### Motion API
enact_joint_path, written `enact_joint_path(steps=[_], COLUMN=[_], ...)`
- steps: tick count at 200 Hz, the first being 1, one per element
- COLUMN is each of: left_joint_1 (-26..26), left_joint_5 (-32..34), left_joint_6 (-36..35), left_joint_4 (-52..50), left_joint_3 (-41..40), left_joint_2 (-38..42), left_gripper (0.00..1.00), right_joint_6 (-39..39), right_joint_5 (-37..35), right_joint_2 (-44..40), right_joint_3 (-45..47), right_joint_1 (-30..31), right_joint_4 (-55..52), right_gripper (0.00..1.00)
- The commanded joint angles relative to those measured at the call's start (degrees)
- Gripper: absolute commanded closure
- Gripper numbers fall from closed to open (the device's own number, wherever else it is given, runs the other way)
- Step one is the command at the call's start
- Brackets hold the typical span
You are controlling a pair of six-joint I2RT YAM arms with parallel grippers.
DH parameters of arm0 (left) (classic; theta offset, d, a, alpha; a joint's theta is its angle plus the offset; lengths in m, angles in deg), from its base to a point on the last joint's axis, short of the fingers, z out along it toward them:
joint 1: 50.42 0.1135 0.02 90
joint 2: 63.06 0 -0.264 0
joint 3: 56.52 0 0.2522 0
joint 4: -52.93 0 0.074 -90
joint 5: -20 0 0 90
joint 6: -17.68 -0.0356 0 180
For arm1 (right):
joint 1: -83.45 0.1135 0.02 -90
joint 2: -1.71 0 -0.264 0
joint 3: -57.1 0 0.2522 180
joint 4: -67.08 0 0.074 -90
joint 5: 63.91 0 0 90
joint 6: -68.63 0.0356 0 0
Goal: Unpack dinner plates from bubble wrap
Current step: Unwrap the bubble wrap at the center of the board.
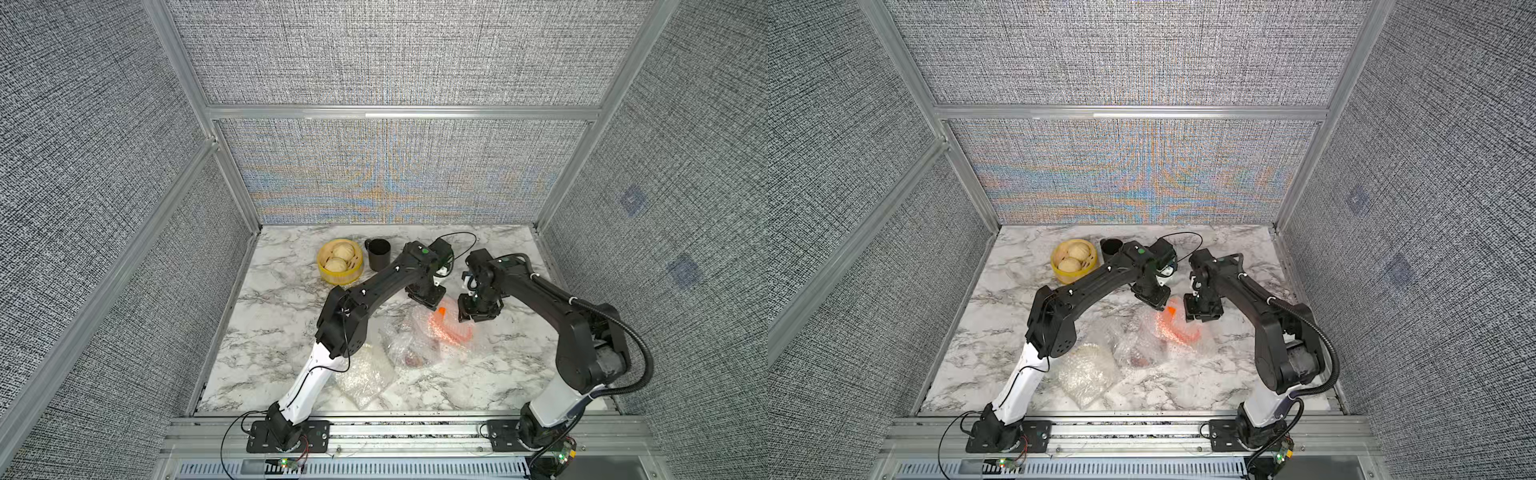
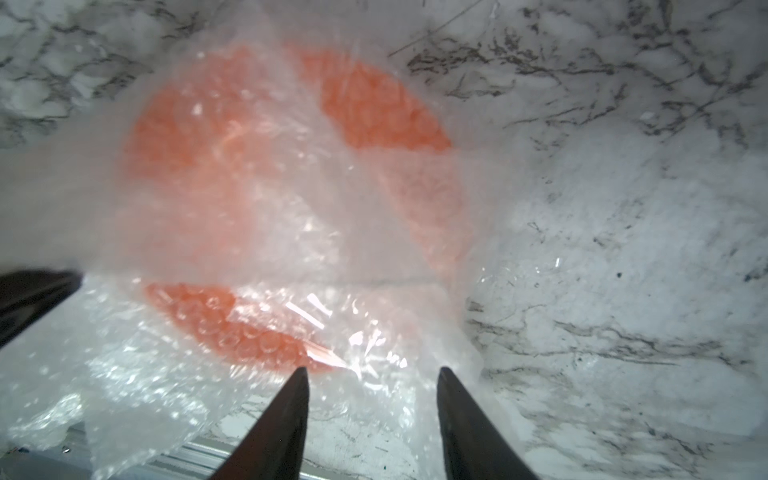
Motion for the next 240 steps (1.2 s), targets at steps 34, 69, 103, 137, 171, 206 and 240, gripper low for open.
enact_joint_path(steps=[34, 69, 103, 137, 171, 206, 240], left_joint_1=[-1.4, -5.7, -7.3, -7.2, -6.5, -6.7, -7.6], left_joint_5=[5.3, 8.8, 15.1, 25.9, 26.4, 13.9, 8.8], left_joint_6=[-3.5, -13.6, -13.7, -6.7, -4.4, -11.4, -12.8], left_joint_4=[0.9, 4.7, 4.2, 2.9, 4.0, 9.7, 8.1], left_joint_3=[2.0, 3.2, 12.5, 9.8, -0.8, -2.6, 7.6], left_joint_2=[4.9, 4.3, -2.2, -1.3, 4.8, 7.8, 0.7], left_gripper=[0.30, 0.19, 0.17, 0.12, 0.07, 0.06, 0.09], right_joint_6=[4.7, 9.8, 11.3, 12.6, 11.5, 11.3, 12.3], right_joint_5=[-1.5, 1.4, 4.8, 9.3, 6.2, 1.8, 1.7], right_joint_2=[-4.1, -10.1, -14.3, -15.5, -10.4, -8.8, -11.5], right_joint_3=[1.9, 5.0, 8.3, 12.6, 10.8, 8.7, 11.5], right_joint_1=[-2.2, -6.0, -7.7, -7.6, -7.5, -7.6, -8.8], right_joint_4=[-5.5, -6.3, -7.2, -2.5, -0.1, -0.8, -1.3], right_gripper=[0.42, 0.42, 0.42, 0.42, 0.42, 0.42, 0.43])
